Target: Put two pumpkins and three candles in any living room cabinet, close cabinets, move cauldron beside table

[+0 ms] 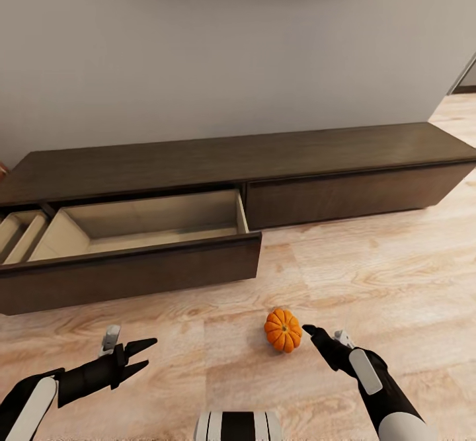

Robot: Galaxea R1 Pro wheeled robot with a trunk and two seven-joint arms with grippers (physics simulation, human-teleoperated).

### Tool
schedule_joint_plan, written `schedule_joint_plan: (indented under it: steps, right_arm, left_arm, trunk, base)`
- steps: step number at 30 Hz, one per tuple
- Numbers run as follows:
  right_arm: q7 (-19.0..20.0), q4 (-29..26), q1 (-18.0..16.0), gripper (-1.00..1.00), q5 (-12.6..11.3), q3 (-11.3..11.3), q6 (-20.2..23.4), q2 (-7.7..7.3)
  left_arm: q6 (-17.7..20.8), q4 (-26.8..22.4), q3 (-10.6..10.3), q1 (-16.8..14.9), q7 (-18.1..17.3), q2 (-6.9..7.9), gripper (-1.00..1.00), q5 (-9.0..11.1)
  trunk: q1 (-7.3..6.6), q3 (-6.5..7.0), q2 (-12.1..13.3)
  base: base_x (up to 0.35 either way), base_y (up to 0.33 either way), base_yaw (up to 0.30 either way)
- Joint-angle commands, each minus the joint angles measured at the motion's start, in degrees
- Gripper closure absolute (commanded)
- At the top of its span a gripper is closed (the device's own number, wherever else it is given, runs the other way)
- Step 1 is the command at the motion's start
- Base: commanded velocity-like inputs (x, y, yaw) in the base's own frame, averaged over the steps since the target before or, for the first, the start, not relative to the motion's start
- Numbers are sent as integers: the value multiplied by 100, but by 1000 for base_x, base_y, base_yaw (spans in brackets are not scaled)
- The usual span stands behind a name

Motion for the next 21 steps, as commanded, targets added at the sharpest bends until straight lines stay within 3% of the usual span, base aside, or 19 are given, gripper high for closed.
schedule_joint_plan:
  steps: [1, 4, 7, 10, 15, 21]
  right_arm:
    - [7, 0, 0, -100, -1, 4, 1, 0]
    - [234, 0, 1, -100, 7, 13, 5, -2]
    - [893, 3, 37, -100, 25, 4, -4, -16]
    - [1140, 4, 48, -100, 34, 0, -9, -71]
    - [1284, 0, 53, -100, 15, -12, 5, -157]
    - [1301, -11, 54, -100, 15, -4, -1, -209]
  left_arm:
    - [1, 0, 5, 0, 0, 2, -100, 4]
    - [1, -10, 22, 0, -1, 7, -100, 1]
    - [-3, -16, 27, 0, 2, 9, -100, -1]
    - [-4, -17, 35, 0, 0, 9, -100, 4]
    - [-11, -23, 36, 0, -1, 4, -100, 1]
    - [-13, -26, 33, 0, 2, 9, -100, -1]
  trunk:
    - [2, -23, -2]
    - [10, -89, -6]
    - [13, -111, -7]
    - [13, -111, -7]
    - [13, -111, -7]
    - [13, -111, -7]
  base:
    - [0, 0, 0]
    - [0, 0, 0]
    - [0, 0, 0]
    - [0, 0, 0]
    - [0, -24, 0]
    - [0, -251, 0]
